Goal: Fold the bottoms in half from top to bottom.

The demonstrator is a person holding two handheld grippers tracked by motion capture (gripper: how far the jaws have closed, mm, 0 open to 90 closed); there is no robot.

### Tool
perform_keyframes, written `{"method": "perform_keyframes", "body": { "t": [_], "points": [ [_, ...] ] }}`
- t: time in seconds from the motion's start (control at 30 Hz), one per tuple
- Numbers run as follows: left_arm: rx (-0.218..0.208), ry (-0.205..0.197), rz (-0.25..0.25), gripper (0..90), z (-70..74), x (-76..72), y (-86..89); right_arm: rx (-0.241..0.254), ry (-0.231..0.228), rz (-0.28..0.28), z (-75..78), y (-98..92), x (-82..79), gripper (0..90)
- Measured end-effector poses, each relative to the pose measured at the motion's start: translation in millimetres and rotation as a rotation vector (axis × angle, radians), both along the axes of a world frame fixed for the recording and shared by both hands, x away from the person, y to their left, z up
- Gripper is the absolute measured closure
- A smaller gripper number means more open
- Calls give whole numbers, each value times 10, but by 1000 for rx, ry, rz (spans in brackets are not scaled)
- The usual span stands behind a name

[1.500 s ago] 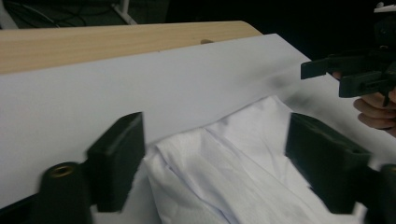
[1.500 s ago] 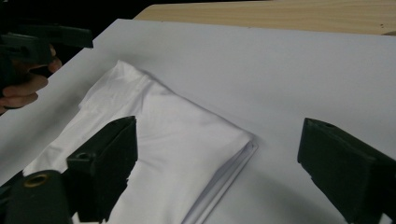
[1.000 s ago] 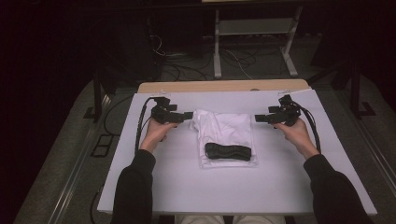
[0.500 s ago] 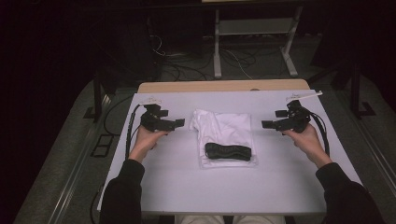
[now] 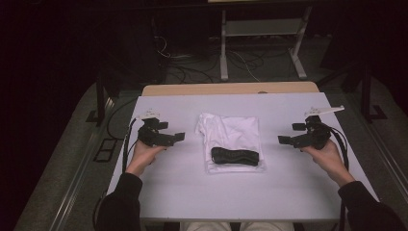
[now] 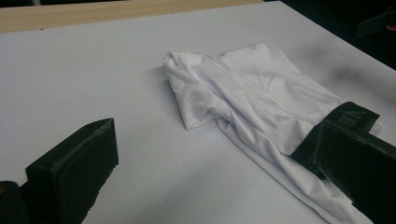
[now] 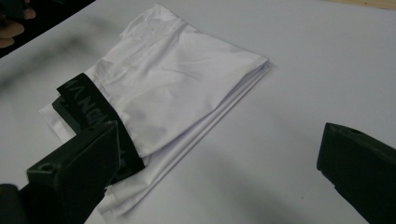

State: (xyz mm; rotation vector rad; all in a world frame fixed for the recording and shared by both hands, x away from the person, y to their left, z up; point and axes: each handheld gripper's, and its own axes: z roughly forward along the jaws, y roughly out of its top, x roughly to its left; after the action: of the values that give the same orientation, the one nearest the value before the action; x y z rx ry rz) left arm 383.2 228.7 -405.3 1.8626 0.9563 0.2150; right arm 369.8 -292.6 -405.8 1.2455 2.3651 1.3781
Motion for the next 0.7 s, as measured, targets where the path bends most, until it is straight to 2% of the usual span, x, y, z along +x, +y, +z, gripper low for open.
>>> {"method": "perform_keyframes", "body": {
  "t": [0.23, 0.7],
  "points": [
    [-2, -16, 0, 0, 9, -176, 77, 17, -7, -21, -27, -125, -161, 0],
    [1, -61, 21, 0, -50, -535, 238, -2, -29, -55, -118, -251, -490, 0]
  ]
}}
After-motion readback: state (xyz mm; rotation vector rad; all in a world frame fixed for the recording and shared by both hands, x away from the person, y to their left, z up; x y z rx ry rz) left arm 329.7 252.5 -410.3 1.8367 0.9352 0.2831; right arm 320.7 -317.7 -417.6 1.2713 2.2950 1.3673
